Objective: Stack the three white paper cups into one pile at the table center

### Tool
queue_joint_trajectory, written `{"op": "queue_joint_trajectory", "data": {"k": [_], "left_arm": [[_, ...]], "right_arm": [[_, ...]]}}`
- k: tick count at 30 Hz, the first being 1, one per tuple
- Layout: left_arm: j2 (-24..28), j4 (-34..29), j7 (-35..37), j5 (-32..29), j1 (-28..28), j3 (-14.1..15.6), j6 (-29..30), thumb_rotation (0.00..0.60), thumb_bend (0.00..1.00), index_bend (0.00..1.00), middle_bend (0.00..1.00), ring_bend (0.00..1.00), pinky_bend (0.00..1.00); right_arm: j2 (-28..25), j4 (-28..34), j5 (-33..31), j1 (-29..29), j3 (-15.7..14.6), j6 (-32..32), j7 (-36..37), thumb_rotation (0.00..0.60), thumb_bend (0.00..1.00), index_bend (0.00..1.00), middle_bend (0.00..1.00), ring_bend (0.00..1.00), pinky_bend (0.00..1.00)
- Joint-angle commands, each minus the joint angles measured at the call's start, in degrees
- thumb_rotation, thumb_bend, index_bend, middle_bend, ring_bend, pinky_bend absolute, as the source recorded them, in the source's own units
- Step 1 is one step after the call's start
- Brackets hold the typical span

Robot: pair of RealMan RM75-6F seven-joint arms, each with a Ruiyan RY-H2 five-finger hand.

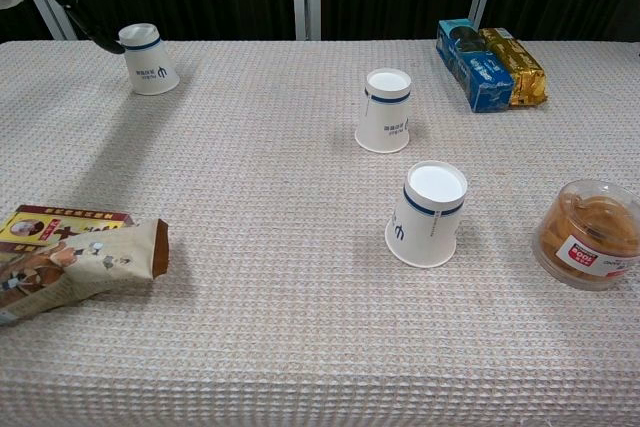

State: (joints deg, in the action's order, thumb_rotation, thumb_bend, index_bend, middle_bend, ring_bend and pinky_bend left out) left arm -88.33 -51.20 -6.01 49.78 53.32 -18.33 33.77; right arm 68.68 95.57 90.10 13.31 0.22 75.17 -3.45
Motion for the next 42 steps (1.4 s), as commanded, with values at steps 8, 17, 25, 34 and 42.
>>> {"op": "queue_joint_trajectory", "data": {"k": [8, 17, 25, 34, 42], "left_arm": [[-3.12, 8.05, 2.85, 1.71, 2.99, 0.49, -5.18, 0.600, 0.16, 0.21, 0.15, 0.12, 0.14], [-6.84, 18.40, 8.62, 4.04, 6.33, 0.13, -13.89, 0.600, 0.25, 0.21, 0.15, 0.12, 0.14], [-10.40, 25.20, 14.57, 7.39, 7.88, -0.47, -18.35, 0.600, 0.25, 0.21, 0.17, 0.12, 0.13], [-12.84, 28.63, 20.31, 11.96, 8.80, -0.97, -16.82, 0.600, 0.26, 0.38, 0.35, 0.21, 0.14], [-9.78, 23.52, 25.77, 16.63, 7.04, -0.33, -11.45, 0.600, 0.26, 0.51, 0.55, 0.39, 0.14]], "right_arm": [[-0.16, 0.35, -1.13, 0.05, 0.27, -0.43, -0.67, 0.600, 0.23, 0.00, 0.14, 0.00, 0.00], [-0.40, 1.16, -2.65, -0.53, 0.65, 0.04, -1.87, 0.600, 0.23, 0.00, 0.14, 0.00, 0.00], [-0.62, 2.22, -3.45, -0.94, 0.91, 0.54, -3.30, 0.600, 0.23, 0.00, 0.14, 0.00, 0.00], [-0.61, 2.86, -3.73, -1.34, 0.96, 1.00, -4.12, 0.600, 0.23, 0.00, 0.14, 0.00, 0.00], [-0.66, 2.84, -3.30, -1.61, 0.91, 1.48, -3.65, 0.600, 0.23, 0.00, 0.14, 0.00, 0.00]]}}
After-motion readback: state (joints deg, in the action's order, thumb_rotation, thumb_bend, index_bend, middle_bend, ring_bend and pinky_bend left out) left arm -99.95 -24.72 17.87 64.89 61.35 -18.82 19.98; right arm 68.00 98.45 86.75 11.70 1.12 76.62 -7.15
